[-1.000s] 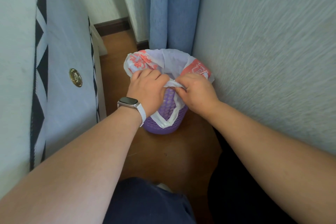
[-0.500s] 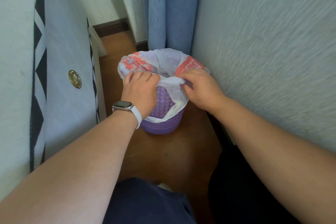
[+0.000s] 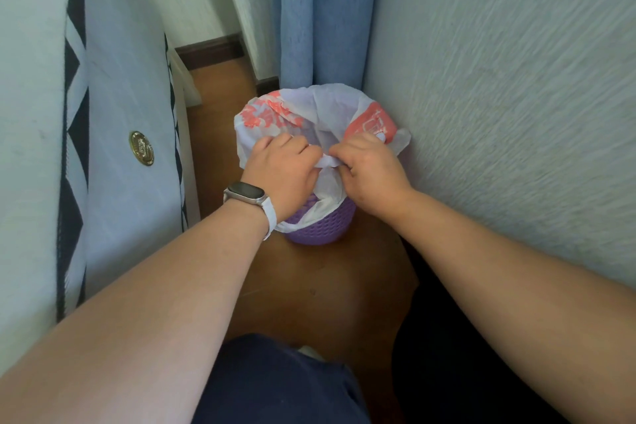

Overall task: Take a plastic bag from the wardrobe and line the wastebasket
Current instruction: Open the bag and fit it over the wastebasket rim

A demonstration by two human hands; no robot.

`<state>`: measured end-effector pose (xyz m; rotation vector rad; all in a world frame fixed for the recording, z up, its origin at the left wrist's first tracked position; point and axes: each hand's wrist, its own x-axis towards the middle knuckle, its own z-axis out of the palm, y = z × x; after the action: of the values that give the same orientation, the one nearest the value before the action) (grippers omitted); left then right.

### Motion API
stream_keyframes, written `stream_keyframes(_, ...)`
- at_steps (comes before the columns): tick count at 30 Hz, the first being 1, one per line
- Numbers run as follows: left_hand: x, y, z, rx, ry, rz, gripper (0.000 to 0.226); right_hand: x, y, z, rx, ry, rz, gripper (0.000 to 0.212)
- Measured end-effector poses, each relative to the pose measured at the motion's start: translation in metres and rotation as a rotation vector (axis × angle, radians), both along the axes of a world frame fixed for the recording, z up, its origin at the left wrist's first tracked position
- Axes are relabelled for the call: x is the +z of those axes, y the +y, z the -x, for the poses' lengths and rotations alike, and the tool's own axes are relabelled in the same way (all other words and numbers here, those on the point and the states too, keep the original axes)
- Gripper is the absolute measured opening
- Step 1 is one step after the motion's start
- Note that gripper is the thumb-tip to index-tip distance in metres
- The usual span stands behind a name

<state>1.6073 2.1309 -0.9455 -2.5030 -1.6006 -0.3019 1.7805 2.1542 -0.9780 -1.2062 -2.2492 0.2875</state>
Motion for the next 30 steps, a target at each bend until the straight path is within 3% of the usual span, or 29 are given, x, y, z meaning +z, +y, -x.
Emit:
stream_keyframes(2, 0.000, 0.000, 0.000, 0.004, 0.012, -0.026, 0.006, -0.001, 0.000, 0.002, 0.004, -0.018, -0.041, 0.009)
stream_keyframes(7, -0.003, -0.003, 0.001, 0.009, 0.033, 0.035, 0.012, -0.006, -0.001, 0.007, 0.007, -0.066, -0.077, 0.010)
stream_keyframes(13, -0.016, -0.007, 0.013, 0.007, -0.001, 0.089, 0.002, -0.005, -0.008, 0.013, 0.050, -0.136, 0.005, 0.004)
stream_keyframes(16, -0.020, -0.011, 0.019, 0.030, -0.008, 0.122, 0.009, -0.002, -0.013, 0.011, 0.093, -0.143, 0.080, 0.019)
stream_keyframes(18, -0.020, -0.014, 0.022, 0.049, -0.014, 0.153, 0.012, 0.000, -0.015, 0.005, 0.059, -0.045, 0.128, 0.034)
stream_keyframes(21, -0.019, -0.016, 0.024, 0.082, -0.021, 0.192, 0.015, -0.001, -0.009, -0.005, -0.259, 0.119, 0.123, 0.039)
stream_keyframes(24, -0.019, -0.018, 0.023, 0.092, 0.007, 0.241, 0.019, -0.005, -0.001, -0.014, -0.561, 0.313, 0.367, 0.051)
stream_keyframes(27, -0.017, -0.019, 0.024, 0.090, 0.025, 0.303, 0.022, -0.009, 0.001, -0.014, -0.603, 0.532, 0.598, 0.057)
stream_keyframes(30, -0.017, -0.020, 0.025, 0.116, -0.010, 0.398, 0.027, -0.012, -0.001, -0.013, -0.646, 0.572, 0.649, 0.049)
